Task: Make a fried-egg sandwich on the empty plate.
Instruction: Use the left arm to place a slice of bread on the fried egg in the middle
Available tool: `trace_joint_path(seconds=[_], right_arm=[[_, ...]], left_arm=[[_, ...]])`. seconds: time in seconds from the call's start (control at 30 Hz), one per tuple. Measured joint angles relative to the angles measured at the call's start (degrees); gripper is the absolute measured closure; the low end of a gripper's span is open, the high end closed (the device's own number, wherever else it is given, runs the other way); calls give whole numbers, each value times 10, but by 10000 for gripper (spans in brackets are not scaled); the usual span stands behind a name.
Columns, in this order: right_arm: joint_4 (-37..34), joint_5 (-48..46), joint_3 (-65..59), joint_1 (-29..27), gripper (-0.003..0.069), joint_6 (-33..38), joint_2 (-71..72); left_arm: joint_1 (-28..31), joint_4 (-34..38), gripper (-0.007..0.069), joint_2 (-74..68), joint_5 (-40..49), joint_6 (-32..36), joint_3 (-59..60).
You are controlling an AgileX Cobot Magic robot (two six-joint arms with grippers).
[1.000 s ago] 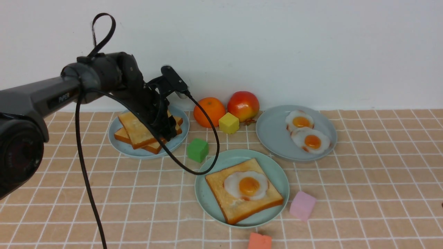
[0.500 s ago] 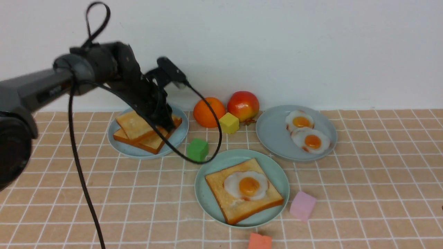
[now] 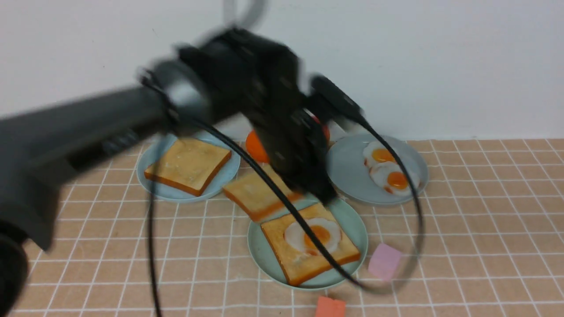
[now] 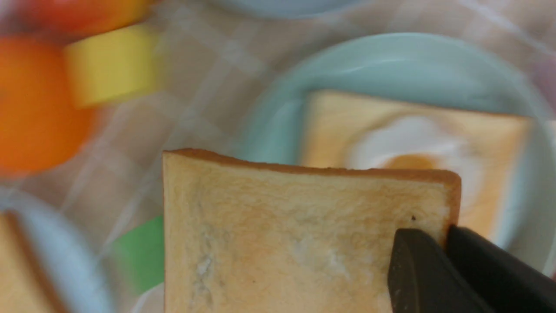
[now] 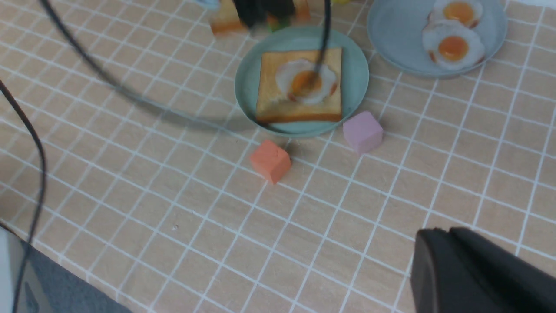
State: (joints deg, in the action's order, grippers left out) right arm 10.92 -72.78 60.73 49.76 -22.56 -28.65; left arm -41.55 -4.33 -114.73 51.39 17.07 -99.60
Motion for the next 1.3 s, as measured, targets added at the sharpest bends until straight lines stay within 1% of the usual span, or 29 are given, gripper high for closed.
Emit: trace_joint_path(seconds=[0.07, 0.1, 0.2, 0.37, 0.53, 0.87, 0.97, 1.03, 1.07, 1.2, 1.23, 1.3], right_arm=[[0, 0, 0, 0, 616, -1, 12], [0, 0, 0, 0, 616, -1, 28], [0, 0, 0, 0, 616, -1, 45], [-1, 0, 1, 0, 616, -2, 51], [-12, 0, 1, 0, 616, -2, 51], [-13, 0, 1, 0, 616, -2, 51], [-13, 0, 1, 0, 616, -2, 51], [-13, 0, 1, 0, 616, -2, 51], [-13, 0, 1, 0, 616, -2, 51], [-13, 0, 1, 0, 616, -2, 51], [-13, 0, 1, 0, 616, -2, 51], [-13, 0, 1, 0, 616, -2, 51]], left_arm=[[-19, -24, 573, -8, -8, -18, 2], [-47, -55, 573, -20, -15, -41, 2], [-69, -86, 573, -42, -22, -59, 2], [-83, -97, 573, -66, -22, -64, 3], [-83, -100, 573, -79, -27, -65, 3], [-83, -92, 573, -82, -32, -67, 3], [-83, -89, 559, -82, -32, -67, 3], [-83, -88, 501, -82, -30, -67, 3], [-83, -87, 496, -82, -29, -67, 3], [-83, -83, 363, -83, -25, -67, 3], [-83, -83, 353, -83, -24, -67, 3], [-83, -80, 299, -83, -20, -86, -1]])
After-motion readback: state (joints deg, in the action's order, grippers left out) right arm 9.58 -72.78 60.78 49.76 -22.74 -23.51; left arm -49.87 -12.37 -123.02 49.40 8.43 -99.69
